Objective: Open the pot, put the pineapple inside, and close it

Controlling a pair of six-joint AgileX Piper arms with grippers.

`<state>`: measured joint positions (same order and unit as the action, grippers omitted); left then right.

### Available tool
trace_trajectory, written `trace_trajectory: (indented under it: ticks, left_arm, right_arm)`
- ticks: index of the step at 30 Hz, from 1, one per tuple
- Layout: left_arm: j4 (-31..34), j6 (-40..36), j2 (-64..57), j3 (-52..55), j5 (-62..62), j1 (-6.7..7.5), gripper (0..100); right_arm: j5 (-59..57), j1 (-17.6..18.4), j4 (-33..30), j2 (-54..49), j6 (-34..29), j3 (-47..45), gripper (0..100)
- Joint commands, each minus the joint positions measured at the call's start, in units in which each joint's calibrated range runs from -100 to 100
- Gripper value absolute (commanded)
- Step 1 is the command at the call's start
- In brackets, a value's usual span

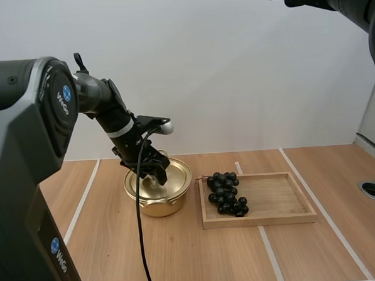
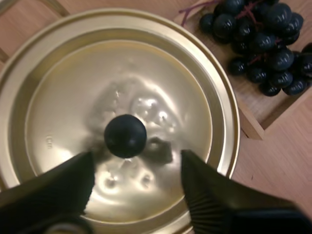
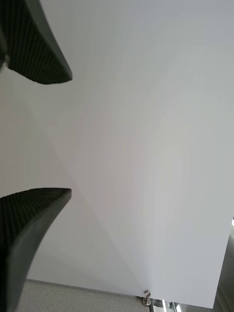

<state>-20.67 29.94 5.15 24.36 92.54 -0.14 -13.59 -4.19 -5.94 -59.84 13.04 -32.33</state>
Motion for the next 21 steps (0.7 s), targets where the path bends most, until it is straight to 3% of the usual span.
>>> trace_trajectory:
  ticks: [1,10,21]
  left_arm:
    - [-0.16,1.53,-0.14,0.12,4.03,0.17,100]
    - [-0.89,0.73,-7.26,-5.87,-1.44,0.14,100]
    - [-3.32,-13.39,-22.89,-28.33,-16.28,0.10,100]
  right_arm:
    - [0.38,-0.22,-0.38,-0.32,0.27,0.12,100]
    - [-1.77,-0.22,-0.38,-0.13,0.27,-0.11,100]
    - [-2.98,-0.22,-0.38,3.20,1.52,-0.11,100]
